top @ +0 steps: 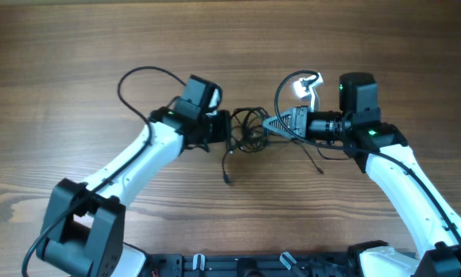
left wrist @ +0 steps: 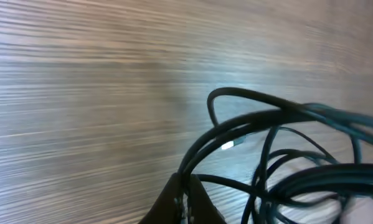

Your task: Untangle cables

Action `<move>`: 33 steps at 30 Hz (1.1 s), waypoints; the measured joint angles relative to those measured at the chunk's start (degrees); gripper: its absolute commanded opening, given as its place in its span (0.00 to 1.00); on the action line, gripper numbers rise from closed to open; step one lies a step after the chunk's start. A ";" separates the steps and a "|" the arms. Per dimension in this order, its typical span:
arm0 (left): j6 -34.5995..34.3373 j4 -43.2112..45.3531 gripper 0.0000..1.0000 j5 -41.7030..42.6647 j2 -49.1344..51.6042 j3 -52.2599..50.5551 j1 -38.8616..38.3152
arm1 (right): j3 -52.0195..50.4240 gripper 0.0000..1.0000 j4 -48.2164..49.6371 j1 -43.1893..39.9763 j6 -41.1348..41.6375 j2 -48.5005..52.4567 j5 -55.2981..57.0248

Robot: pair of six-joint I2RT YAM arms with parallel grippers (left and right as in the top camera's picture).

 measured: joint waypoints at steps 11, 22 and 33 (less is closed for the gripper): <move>1.03 -8.17 0.04 1.68 -6.12 0.00 21.79 | 0.17 0.43 -20.76 0.00 -0.11 0.00 30.88; 0.94 -8.41 0.17 10.36 -6.03 0.00 9.25 | 0.22 0.50 -25.55 0.00 2.23 0.00 39.91; -6.34 1.62 0.37 11.17 0.66 0.00 -7.69 | 0.20 0.63 -32.54 0.00 5.25 0.00 59.84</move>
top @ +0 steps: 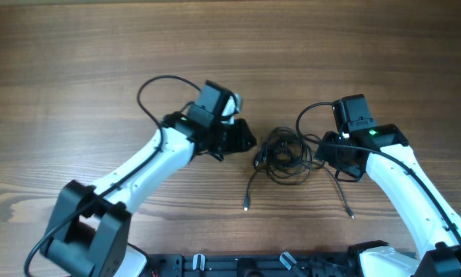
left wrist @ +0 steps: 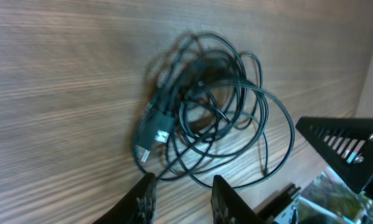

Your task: Untangle cables

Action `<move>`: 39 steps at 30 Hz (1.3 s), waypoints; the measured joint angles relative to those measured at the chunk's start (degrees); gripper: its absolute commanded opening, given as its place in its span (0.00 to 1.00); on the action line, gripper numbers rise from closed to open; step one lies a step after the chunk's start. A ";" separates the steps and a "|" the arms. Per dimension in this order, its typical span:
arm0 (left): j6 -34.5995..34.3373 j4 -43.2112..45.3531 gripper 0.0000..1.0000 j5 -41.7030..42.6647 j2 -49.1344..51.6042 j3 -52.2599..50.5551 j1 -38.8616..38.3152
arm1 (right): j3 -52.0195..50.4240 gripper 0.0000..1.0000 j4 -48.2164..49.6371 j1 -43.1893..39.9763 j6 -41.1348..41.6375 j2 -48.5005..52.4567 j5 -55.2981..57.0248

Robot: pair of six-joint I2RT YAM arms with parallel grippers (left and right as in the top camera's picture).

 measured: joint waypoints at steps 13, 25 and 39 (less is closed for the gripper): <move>-31.28 0.24 0.47 -3.48 6.14 0.00 -10.14 | 0.00 0.68 -0.02 0.00 0.02 0.00 -0.11; -44.41 0.22 0.50 -13.09 7.76 0.00 -14.27 | 0.00 0.71 0.00 0.00 0.17 0.00 -0.72; -39.08 1.55 0.04 -17.70 10.03 0.00 -10.97 | -0.02 0.86 6.32 -0.02 -5.20 0.00 -8.24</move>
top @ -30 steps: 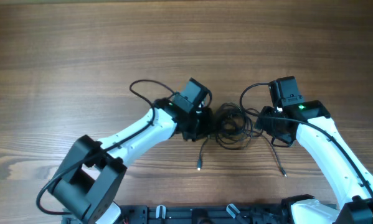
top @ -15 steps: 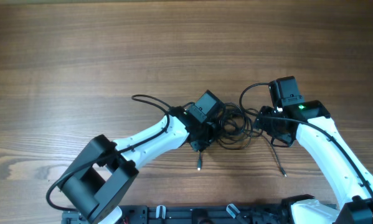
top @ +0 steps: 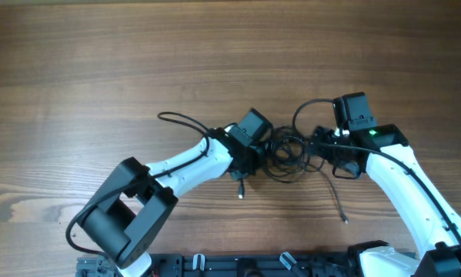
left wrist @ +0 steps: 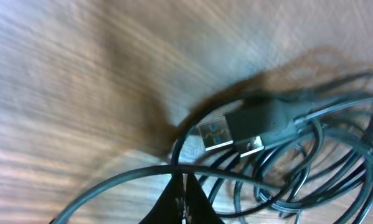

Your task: Untangle cables

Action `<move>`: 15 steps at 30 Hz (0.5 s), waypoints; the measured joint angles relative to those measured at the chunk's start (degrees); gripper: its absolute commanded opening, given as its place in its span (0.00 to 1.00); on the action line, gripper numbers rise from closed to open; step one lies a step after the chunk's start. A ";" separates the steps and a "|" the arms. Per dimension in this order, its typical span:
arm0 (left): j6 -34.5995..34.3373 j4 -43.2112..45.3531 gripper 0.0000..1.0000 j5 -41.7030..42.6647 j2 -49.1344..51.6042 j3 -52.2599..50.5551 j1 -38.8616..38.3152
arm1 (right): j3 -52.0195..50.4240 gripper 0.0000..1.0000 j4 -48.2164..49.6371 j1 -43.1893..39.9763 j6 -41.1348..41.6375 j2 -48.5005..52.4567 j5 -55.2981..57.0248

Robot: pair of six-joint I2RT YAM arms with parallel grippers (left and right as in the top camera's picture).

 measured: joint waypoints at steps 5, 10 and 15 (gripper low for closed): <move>12.04 2.64 0.04 1.68 -6.40 0.00 5.18 | 0.00 0.86 8.17 0.02 -5.81 0.00 -12.26; 21.57 4.94 0.04 6.86 -16.17 0.00 7.30 | 0.02 0.83 10.12 0.02 -6.73 0.00 -16.46; 23.65 2.60 0.06 8.02 -18.23 0.00 7.32 | 0.02 0.80 10.05 0.02 -6.73 0.83 -16.00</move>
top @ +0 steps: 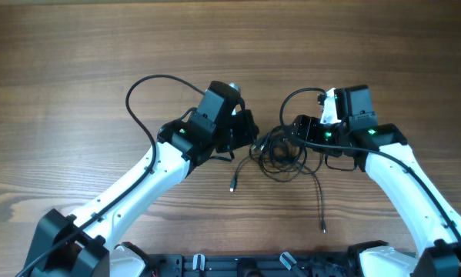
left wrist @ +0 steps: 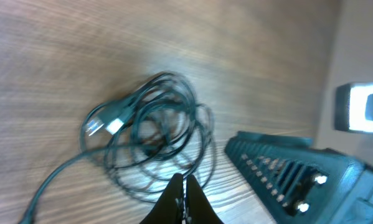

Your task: Untangle cables

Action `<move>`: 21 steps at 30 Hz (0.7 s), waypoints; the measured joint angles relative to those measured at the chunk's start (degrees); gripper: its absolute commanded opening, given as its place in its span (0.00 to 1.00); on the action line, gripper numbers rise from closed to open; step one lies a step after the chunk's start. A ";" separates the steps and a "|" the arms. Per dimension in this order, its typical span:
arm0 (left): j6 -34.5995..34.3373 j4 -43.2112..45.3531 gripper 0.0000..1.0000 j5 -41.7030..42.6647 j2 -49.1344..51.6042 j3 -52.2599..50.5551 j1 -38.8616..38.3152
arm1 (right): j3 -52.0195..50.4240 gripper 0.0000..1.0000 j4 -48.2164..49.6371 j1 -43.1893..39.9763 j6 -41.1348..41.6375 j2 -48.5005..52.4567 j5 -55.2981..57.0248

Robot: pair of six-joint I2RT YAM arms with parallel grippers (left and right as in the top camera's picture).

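A tangle of thin black cables [top: 280, 152] lies on the wooden table [top: 76, 46] between my two arms; in the left wrist view the cables [left wrist: 150, 132] show a USB plug [left wrist: 105, 124] at their left side. One loose end [top: 232, 187] trails toward the front, another end [top: 322, 228] reaches further front right. My left gripper [top: 251, 138] is at the tangle's left edge; in its own view the left gripper [left wrist: 185, 184] is shut, with no strand clearly pinched. My right gripper [top: 292, 132] touches the tangle's right side; its ribbed fingers [left wrist: 279, 177] hide their gap.
Each arm's own black lead arcs behind it: the left lead [top: 141, 88] and the right lead [top: 292, 96]. Bare wood surrounds the tangle. The arm bases and a black rail [top: 238, 265] line the front edge.
My left arm has swung back from low against the tangle's left side and now looks at the cables from further off, still shut. The right gripper has turned toward the tangle. The loose ends shifted slightly.
First both grippers were at the tangle, the left shut with cable at its tips. Then both had drawn back, the left open, the tangle lying between them. Then the left was shut low at the USB plug. Now it is higher, shut, with the right at the tangle.
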 measured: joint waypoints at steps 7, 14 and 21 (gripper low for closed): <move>-6.51 -3.91 0.35 -1.27 5.86 0.00 -0.44 | 0.00 0.66 -0.04 0.00 -0.13 8.59 0.44; -9.42 -2.27 0.36 -1.29 11.65 0.00 -6.14 | -0.02 0.31 -0.02 0.00 -0.76 14.34 0.66; -13.16 -1.51 0.34 -1.29 16.11 0.00 -8.70 | -0.02 0.23 -0.22 0.00 -1.03 14.53 0.70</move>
